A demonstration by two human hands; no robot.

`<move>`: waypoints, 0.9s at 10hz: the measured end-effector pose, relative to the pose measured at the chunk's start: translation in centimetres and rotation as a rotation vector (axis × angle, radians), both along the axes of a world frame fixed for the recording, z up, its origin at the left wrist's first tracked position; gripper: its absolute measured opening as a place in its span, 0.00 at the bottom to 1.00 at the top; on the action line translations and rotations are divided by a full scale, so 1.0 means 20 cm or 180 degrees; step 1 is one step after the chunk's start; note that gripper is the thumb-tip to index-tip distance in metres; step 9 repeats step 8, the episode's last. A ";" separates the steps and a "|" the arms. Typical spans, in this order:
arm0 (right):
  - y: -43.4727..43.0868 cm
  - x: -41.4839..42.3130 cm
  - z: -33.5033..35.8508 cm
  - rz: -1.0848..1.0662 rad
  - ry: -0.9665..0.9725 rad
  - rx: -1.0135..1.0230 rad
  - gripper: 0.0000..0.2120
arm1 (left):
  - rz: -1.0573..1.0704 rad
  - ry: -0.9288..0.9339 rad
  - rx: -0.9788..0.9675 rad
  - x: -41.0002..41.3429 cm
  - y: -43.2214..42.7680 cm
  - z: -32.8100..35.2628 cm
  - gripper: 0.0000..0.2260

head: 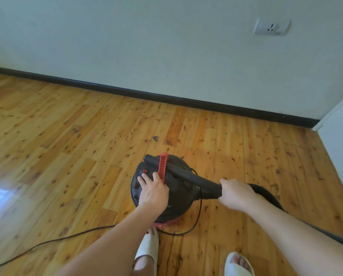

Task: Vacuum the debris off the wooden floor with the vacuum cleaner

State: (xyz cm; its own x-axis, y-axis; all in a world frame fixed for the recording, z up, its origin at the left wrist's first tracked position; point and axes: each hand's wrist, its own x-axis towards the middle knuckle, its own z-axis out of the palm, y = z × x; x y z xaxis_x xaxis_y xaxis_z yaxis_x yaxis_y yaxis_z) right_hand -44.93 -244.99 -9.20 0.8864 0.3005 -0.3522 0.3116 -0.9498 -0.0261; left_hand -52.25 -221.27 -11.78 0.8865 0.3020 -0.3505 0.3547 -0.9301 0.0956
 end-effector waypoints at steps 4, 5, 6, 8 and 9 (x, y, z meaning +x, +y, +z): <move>0.08 0.10 -0.03 0.0059 0.0223 0.0113 0.16 | -0.0162 -0.0030 0.0446 0.02 -0.01 0.03 0.15; 0.17 0.17 -0.03 0.0164 0.0218 0.0131 0.14 | -0.0133 0.0004 0.0540 0.05 0.01 0.01 0.13; 0.21 0.19 -0.03 0.0215 0.0129 0.0122 0.14 | -0.0223 0.0109 0.0612 0.06 0.04 0.02 0.14; 0.23 0.09 0.07 0.0317 -0.0098 0.0376 0.30 | 0.0898 -0.0058 -0.0943 0.05 0.10 0.06 0.23; 0.23 0.09 0.07 0.0317 -0.0098 0.0376 0.30 | 0.0898 -0.0058 -0.0943 0.05 0.10 0.06 0.23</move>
